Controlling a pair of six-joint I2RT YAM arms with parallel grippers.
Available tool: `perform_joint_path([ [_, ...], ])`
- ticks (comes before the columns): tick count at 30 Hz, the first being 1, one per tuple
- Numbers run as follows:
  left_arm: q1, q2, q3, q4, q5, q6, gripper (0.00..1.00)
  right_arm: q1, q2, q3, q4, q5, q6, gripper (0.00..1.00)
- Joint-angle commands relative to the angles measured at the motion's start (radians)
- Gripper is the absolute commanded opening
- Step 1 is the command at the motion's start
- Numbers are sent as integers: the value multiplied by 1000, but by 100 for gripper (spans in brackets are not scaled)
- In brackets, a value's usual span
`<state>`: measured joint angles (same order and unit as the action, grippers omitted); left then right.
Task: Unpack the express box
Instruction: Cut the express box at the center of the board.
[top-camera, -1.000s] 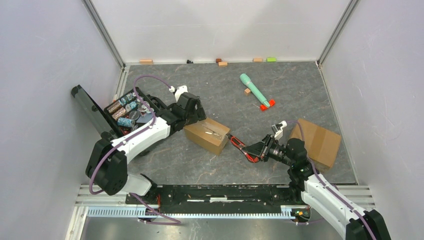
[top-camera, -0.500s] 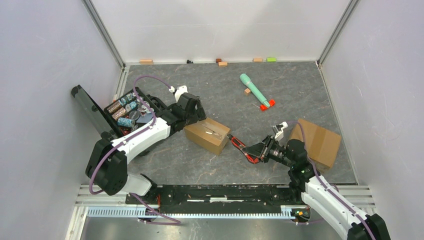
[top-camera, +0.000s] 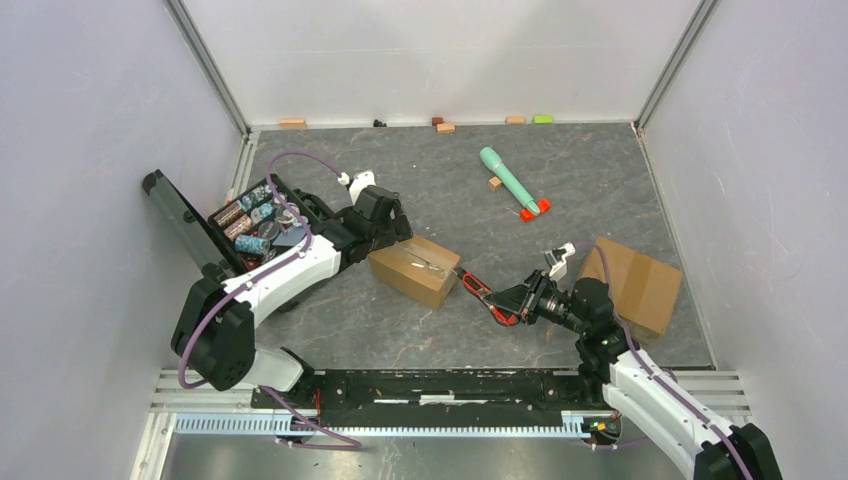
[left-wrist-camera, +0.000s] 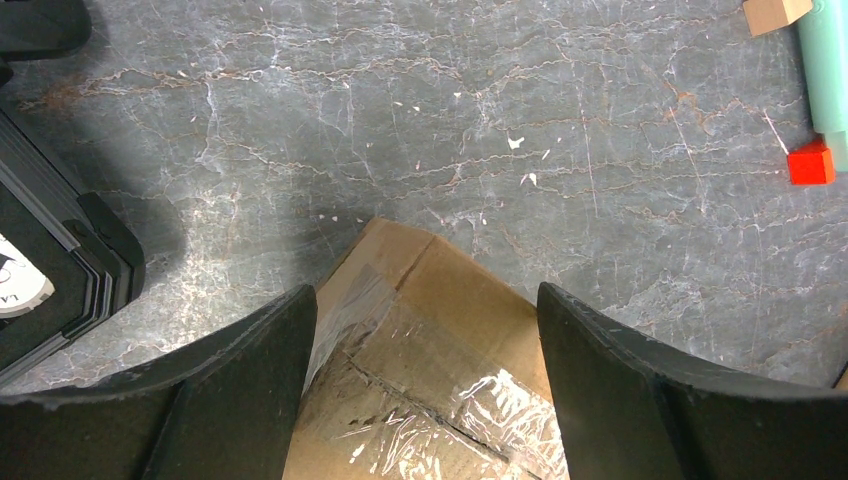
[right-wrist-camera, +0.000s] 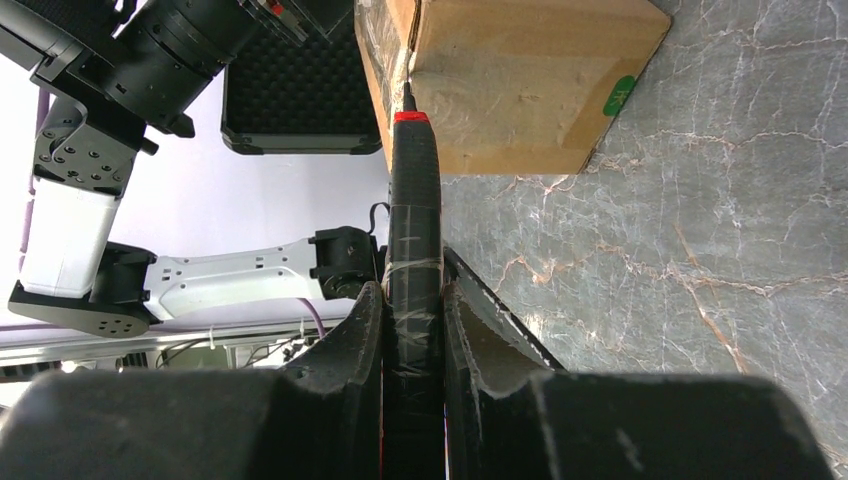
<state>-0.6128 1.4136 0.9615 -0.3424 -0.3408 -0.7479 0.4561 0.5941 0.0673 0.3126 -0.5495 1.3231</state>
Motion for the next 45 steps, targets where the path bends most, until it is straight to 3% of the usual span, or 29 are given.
perform_joint_path([
  [1, -10, -1, -15, 9, 9, -47, 86, 3, 11, -18, 88, -7, 22, 0],
  [32, -38, 34, -14, 75, 78, -55, 86, 73, 242, 26, 290, -49, 38, 0],
  [40, -37, 60, 13, 100, 120, -1, 87, 79, 320, 64, 299, -78, 10, 0],
  [45, -1, 89, 100, 34, 156, 98, 90, 74, 322, 113, 192, -108, -71, 0],
])
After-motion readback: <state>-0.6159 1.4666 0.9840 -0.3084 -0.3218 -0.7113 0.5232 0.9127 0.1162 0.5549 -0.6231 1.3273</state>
